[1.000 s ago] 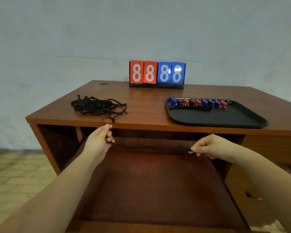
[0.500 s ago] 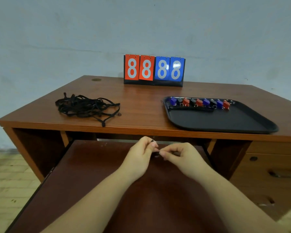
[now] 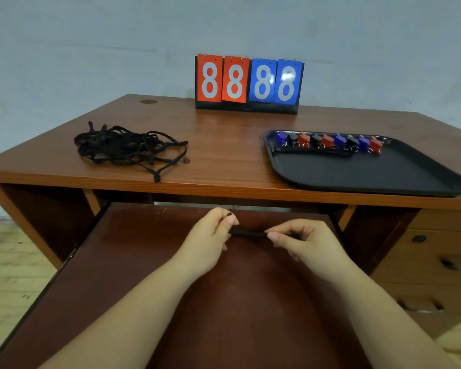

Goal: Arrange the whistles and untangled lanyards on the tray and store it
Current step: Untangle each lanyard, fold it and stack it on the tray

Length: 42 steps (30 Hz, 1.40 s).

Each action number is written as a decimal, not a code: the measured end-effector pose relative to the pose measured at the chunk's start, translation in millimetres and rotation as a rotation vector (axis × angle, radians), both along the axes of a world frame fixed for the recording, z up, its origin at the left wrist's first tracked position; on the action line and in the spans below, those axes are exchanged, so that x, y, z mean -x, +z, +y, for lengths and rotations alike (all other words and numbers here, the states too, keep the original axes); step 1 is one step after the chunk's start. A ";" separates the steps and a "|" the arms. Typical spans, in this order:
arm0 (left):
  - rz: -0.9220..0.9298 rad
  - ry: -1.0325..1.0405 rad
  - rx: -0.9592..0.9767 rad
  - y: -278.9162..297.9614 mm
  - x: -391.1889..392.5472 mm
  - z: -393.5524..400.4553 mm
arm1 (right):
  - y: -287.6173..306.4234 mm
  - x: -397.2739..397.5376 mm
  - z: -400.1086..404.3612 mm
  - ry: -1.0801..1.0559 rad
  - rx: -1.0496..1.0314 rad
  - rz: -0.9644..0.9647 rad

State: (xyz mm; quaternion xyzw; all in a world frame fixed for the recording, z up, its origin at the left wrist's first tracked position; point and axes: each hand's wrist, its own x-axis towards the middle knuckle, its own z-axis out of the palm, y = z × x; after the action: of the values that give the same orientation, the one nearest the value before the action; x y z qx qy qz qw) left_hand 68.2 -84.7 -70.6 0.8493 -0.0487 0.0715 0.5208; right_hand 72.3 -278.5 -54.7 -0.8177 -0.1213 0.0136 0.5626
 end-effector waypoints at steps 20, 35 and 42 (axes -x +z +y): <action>0.064 -0.223 0.080 -2.4 19.2 -8.7 | 6.8 3.5 -6.1 -0.082 -0.914 0.294; 0.160 -0.043 0.701 7.5 29.9 -25.7 | 4.0 19.6 19.1 -0.062 -0.762 0.179; 0.177 -0.207 0.817 10.7 34.4 -26.3 | 7.7 27.4 25.7 -0.034 -0.702 0.197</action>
State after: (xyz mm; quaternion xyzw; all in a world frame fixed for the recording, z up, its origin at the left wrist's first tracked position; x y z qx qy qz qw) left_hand 33.8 -110.9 -59.9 0.5666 -0.0564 -0.0408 0.8210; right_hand 44.9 -252.7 -47.0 -0.5715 -0.0505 0.0405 0.8181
